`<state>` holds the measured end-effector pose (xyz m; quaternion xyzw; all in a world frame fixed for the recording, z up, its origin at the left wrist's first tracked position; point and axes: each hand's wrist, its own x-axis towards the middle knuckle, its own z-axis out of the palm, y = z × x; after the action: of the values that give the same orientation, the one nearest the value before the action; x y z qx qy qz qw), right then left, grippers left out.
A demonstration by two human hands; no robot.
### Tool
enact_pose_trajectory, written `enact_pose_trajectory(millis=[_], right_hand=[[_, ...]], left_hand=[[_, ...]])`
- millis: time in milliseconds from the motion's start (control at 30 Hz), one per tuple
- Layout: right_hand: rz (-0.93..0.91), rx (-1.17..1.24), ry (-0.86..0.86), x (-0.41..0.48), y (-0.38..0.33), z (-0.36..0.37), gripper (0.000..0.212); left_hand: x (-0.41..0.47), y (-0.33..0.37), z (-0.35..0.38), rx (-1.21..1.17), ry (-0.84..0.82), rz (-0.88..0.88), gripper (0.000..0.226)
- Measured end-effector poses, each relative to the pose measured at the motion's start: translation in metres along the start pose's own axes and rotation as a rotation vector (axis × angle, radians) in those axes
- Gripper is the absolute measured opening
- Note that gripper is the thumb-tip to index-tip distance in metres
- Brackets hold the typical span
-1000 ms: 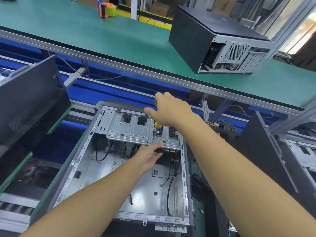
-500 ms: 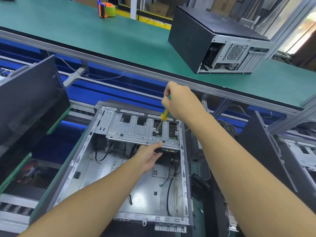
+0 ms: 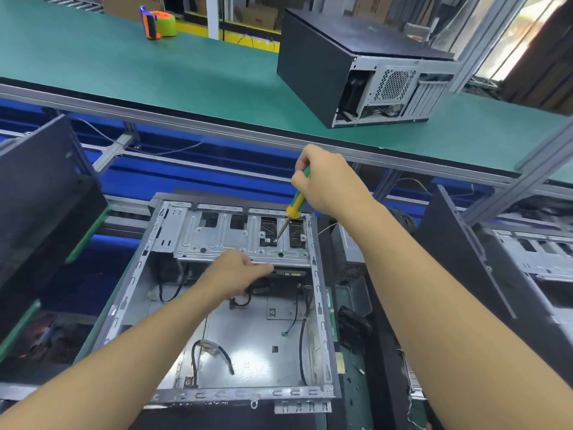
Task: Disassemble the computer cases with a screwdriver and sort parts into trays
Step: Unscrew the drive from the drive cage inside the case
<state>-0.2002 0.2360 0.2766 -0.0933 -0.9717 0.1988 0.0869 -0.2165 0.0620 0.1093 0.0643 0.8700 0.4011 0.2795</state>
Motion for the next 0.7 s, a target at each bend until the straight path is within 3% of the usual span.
enact_pose_trajectory(millis=[67,200,333,467,567,700], right_hand=[[-0.003,0.016,0.007,-0.001,0.000,-0.002,0.005],[-0.005,0.023,0.012,-0.005,-0.004,-0.009,0.007],[0.012,0.040,0.032,-0.015,-0.002,-0.018,0.007],[0.064,0.038,0.070,-0.030,0.012,-0.031,0.009],[0.118,-0.023,0.100,-0.045,0.033,-0.039,0.009],[0.219,-0.072,0.104,-0.071,0.069,-0.044,0.011]], left_hand=[[-0.002,0.009,-0.006,-0.009,0.184,0.188,0.038],[-0.003,0.029,0.002,-0.229,0.053,0.358,0.060],[0.003,0.040,0.019,-0.286,0.110,0.401,0.015],[0.006,0.045,0.032,-0.301,0.015,0.360,0.008],[0.002,0.055,0.052,-0.146,-0.174,0.396,0.003],[-0.006,0.084,0.104,0.255,-0.389,0.574,0.024]])
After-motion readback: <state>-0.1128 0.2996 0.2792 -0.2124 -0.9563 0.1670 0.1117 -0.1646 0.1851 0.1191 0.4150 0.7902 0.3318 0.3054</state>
